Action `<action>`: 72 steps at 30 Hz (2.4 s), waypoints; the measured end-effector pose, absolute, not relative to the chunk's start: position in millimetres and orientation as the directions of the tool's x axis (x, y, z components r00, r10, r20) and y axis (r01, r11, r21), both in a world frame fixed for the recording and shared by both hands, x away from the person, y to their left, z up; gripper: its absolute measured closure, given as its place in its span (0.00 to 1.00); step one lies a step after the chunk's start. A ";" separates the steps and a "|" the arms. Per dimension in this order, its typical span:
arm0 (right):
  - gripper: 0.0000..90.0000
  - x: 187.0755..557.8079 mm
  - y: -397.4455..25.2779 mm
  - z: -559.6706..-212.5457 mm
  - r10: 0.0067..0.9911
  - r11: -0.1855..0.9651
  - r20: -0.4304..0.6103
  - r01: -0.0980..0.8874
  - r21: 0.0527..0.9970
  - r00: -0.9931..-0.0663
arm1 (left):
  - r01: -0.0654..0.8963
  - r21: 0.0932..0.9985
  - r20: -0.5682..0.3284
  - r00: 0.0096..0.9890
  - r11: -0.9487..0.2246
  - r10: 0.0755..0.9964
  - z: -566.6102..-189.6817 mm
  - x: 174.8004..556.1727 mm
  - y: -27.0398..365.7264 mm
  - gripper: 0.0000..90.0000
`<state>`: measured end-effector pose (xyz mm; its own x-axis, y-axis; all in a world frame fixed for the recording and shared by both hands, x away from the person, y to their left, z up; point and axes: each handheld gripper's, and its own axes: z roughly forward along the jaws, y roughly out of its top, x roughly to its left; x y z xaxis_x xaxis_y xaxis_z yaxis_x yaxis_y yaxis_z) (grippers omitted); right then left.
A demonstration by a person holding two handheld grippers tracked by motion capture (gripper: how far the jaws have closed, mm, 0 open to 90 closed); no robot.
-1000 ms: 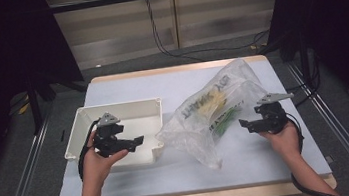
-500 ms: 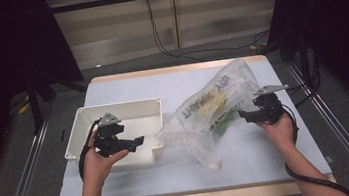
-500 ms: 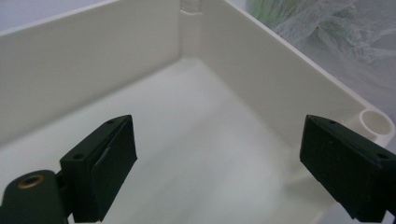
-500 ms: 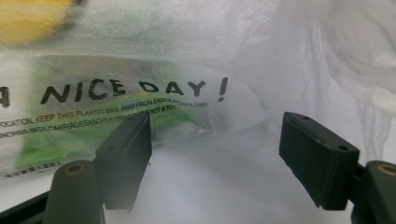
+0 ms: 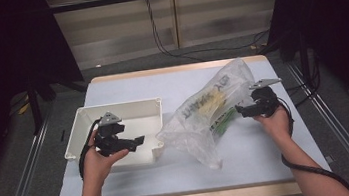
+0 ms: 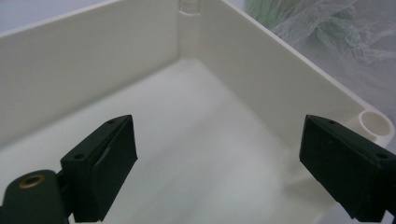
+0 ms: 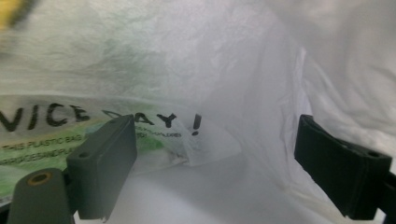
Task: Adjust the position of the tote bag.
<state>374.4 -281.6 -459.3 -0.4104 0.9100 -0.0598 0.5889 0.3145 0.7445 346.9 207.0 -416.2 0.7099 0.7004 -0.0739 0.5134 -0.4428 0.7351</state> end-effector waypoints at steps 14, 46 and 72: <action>0.37 391.1 -271.2 -461.8 0.887 0.348 -0.057 0.583 0.734 -0.457 | 0.514 0.734 -0.075 0.711 -0.443 0.700 -416.2 347.5 207.0 0.12; 1.00 379.4 -272.4 -462.9 0.889 0.278 0.086 0.678 0.680 -0.450 | 0.480 0.738 -0.195 0.825 -0.474 0.531 -392.0 328.2 178.9 0.24; 1.00 334.3 -283.8 -455.2 0.868 0.285 0.114 0.674 0.681 -0.483 | 0.531 0.715 -0.167 0.762 -0.455 0.626 -388.7 363.8 151.0 0.97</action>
